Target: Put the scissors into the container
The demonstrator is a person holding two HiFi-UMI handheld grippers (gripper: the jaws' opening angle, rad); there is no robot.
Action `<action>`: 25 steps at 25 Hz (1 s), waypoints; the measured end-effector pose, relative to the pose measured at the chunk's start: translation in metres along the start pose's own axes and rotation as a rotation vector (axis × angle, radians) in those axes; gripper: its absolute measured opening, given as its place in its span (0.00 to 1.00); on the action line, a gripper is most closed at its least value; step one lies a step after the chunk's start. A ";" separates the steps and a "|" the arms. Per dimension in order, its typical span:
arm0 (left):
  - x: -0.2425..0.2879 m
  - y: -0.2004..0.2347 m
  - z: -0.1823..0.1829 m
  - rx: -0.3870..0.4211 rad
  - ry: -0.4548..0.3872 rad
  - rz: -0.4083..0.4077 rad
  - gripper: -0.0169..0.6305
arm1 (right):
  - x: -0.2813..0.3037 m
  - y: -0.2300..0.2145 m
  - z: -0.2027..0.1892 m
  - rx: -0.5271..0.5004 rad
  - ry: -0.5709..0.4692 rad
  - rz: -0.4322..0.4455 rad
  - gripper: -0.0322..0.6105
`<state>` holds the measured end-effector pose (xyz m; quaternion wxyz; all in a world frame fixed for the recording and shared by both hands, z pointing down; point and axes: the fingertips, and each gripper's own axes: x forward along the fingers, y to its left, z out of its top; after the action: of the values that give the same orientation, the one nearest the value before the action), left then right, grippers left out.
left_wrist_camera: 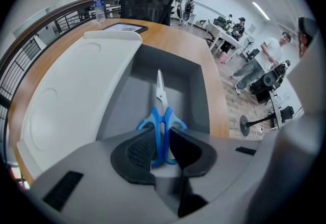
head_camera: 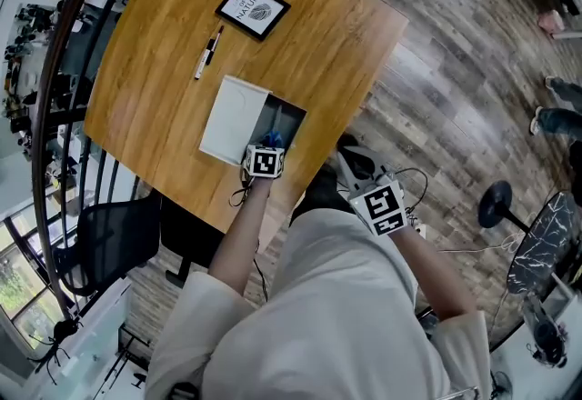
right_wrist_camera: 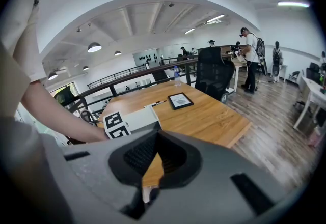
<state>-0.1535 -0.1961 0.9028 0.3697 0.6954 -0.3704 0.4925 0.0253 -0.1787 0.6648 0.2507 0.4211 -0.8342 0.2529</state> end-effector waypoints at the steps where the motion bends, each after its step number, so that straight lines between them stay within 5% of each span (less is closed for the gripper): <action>1: 0.000 0.001 0.000 0.000 -0.006 0.001 0.15 | 0.000 0.000 0.000 -0.001 0.000 0.000 0.05; 25: -0.068 -0.001 0.023 -0.024 -0.253 -0.019 0.22 | 0.000 0.033 0.011 -0.102 -0.026 0.026 0.05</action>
<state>-0.1594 -0.2058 0.8323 0.3331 0.7509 -0.4135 0.3927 -0.0046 -0.1684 0.6492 0.2577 0.4000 -0.8546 0.2078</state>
